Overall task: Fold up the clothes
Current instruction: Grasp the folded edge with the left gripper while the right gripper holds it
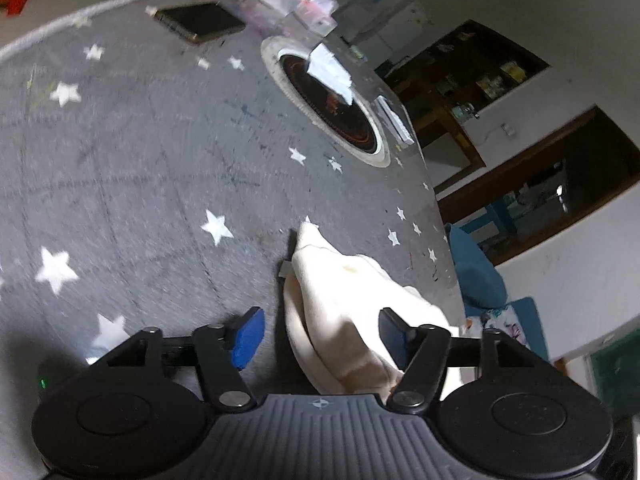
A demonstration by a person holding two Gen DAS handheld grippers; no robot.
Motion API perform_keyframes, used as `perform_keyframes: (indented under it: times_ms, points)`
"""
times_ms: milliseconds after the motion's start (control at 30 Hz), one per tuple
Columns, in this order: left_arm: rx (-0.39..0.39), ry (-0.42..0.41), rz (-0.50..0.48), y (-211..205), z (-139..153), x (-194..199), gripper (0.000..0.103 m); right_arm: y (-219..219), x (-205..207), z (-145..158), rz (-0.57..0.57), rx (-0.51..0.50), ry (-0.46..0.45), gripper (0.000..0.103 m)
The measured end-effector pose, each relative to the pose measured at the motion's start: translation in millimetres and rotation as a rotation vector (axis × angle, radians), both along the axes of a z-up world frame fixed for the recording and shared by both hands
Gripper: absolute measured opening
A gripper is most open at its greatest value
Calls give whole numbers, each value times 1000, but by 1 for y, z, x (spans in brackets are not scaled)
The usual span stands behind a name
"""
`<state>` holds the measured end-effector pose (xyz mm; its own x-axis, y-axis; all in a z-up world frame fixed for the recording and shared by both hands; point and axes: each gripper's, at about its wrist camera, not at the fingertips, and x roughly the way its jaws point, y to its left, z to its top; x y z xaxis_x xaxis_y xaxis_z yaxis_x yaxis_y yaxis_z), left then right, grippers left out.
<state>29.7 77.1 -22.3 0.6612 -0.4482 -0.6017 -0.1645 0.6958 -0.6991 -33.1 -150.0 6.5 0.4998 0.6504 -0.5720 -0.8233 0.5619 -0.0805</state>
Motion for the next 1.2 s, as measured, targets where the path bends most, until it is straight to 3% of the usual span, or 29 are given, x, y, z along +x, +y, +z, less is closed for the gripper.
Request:
perform_keyframes:
  times_ms: [233, 500, 700, 833, 1067, 1133, 1200]
  points:
    - [-70, 44, -5, -13, -8, 12, 67, -4, 0, 4, -6, 20, -4, 12]
    - [-138, 90, -3, -18, -26, 21, 34, -7, -3, 5, -13, 46, 8, 12]
    - [-95, 85, -12, -19, -29, 22, 21, -10, -3, 2, -21, 71, 53, 13]
    - [-93, 80, -16, -17, -30, 22, 20, -21, 0, 3, -50, 102, 62, 18]
    - [-64, 62, -21, -17, -27, 24, 20, -70, 20, 0, -265, 109, 76, 28]
    - [-59, 58, -23, -16, -27, 25, 20, -85, 27, -3, -336, 110, 82, 38]
    - [-48, 53, -24, -16, -26, 25, 20, -102, 38, -7, -423, 98, 72, 38]
